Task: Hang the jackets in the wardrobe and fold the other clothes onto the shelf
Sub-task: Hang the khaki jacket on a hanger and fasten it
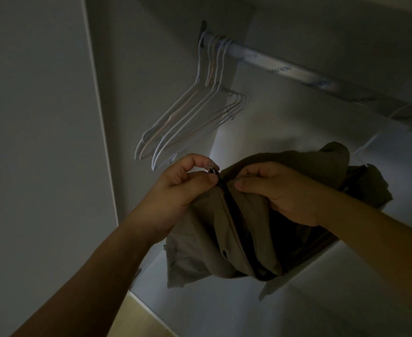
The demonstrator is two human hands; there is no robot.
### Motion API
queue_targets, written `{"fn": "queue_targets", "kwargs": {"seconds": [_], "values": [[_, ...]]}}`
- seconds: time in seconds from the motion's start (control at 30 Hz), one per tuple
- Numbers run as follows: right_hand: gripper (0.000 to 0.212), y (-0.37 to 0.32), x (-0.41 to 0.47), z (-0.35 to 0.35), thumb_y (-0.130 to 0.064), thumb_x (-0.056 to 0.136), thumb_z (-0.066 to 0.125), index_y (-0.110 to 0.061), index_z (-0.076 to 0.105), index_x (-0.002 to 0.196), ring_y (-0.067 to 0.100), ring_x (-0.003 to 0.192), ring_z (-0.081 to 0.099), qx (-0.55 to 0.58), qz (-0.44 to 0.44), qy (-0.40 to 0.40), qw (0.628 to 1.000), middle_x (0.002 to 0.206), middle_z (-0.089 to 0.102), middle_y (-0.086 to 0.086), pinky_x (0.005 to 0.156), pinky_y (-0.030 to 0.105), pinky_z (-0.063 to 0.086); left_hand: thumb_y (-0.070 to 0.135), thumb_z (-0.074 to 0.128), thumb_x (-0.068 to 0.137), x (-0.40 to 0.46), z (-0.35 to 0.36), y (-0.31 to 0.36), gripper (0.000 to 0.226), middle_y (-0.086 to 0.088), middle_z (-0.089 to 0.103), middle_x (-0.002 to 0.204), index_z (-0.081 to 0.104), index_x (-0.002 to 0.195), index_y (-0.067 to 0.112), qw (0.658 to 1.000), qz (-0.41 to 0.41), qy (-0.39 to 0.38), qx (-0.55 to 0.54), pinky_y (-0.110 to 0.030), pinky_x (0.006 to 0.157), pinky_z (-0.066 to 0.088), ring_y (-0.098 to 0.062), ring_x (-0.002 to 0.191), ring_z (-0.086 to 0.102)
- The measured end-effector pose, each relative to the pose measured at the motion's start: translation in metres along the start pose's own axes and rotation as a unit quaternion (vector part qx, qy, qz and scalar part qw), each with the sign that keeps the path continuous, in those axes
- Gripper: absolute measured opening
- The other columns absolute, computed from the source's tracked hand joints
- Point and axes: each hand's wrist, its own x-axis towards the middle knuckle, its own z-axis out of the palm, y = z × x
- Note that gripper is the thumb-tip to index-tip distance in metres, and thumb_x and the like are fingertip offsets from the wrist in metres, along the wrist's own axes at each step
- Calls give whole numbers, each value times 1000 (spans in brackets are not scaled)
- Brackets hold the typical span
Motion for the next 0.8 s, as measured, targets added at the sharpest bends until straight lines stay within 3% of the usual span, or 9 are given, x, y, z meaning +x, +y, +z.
{"fn": "queue_targets", "kwargs": {"seconds": [0.13, 0.33, 0.5, 0.67, 0.8], "values": [[16, -3, -2, 3, -17, 91, 58, -17, 71, 81, 8, 72, 66, -31, 5, 5, 999, 76, 70, -2, 66, 17, 52, 13, 59, 88, 0, 1, -1, 15, -3, 72, 85, 60, 103, 11, 1000, 8, -26, 5, -20, 71, 52, -14, 80, 69], [16, -6, -2, 8, -17, 91, 58, -7, 69, 86, 14, 74, 62, -100, 14, 20, 995, 82, 66, 9, 70, 24, 52, 11, 60, 80, 0, 3, -4, 19, -3, 72, 84, 57, 98, 10, 1000, -9, -12, -4, -20, 73, 53, -14, 80, 68], [17, -5, -1, 8, -16, 90, 58, -7, 69, 81, 15, 73, 60, -111, 9, 25, 993, 82, 63, 13, 71, 27, 51, 11, 62, 79, 1, 5, -3, 16, 0, 72, 81, 58, 94, 8, 1000, -5, -14, 17, -17, 72, 51, -10, 78, 68], [23, -4, -3, 7, -15, 89, 59, -20, 71, 69, 7, 66, 61, -84, 4, 14, 996, 69, 65, -1, 61, 18, 50, 1, 59, 86, 2, 4, -3, 9, -7, 71, 82, 58, 93, 6, 999, -4, 15, 31, -21, 75, 53, -15, 79, 67], [16, -2, -4, 6, -15, 89, 59, -9, 70, 80, 14, 72, 62, -82, 9, 12, 996, 77, 65, 7, 69, 26, 53, 6, 62, 80, 1, 9, -1, 12, -1, 71, 79, 58, 91, 7, 1000, -6, -9, 22, -18, 73, 52, -11, 78, 67]]}}
